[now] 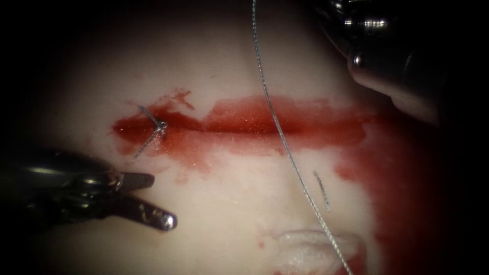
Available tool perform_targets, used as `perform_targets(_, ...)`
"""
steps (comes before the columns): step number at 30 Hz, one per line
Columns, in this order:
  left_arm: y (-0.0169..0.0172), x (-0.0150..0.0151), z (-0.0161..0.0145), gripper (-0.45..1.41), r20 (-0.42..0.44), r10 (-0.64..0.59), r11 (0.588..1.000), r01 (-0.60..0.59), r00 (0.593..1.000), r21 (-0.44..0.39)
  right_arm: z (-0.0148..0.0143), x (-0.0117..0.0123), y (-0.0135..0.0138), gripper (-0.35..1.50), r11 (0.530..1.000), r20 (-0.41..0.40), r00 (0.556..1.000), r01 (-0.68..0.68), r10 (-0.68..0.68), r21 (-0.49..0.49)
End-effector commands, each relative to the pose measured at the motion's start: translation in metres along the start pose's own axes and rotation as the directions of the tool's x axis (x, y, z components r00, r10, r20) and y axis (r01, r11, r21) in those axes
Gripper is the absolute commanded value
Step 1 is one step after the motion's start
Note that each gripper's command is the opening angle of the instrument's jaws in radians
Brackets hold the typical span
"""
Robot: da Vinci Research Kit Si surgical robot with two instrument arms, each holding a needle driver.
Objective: Wound Closure
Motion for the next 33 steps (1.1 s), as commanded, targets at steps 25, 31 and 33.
perform_targets(25,0.0,-0.0003,0.0127,0.56,0.108,-0.358,0.905,0.315,0.928,0.287,0.0029,0.0002,-0.0025,-0.35,0.999,0.007,1.0,0.019,-0.019,0.028)
perform_targets(31,0.0001,-0.0006,0.0133,-0.45,0.096,-0.268,0.922,0.227,0.959,0.314,0.0029,0.0003,-0.0027,-0.35,1.0,0.008,1.0,0.016,-0.016,0.027)
perform_targets(33,0.0002,-0.0008,0.0131,-0.45,0.094,-0.248,0.914,0.2,0.964,0.352,0.0029,0.0004,-0.0027,-0.35,1.0,0.008,1.0,0.016,-0.016,0.027)
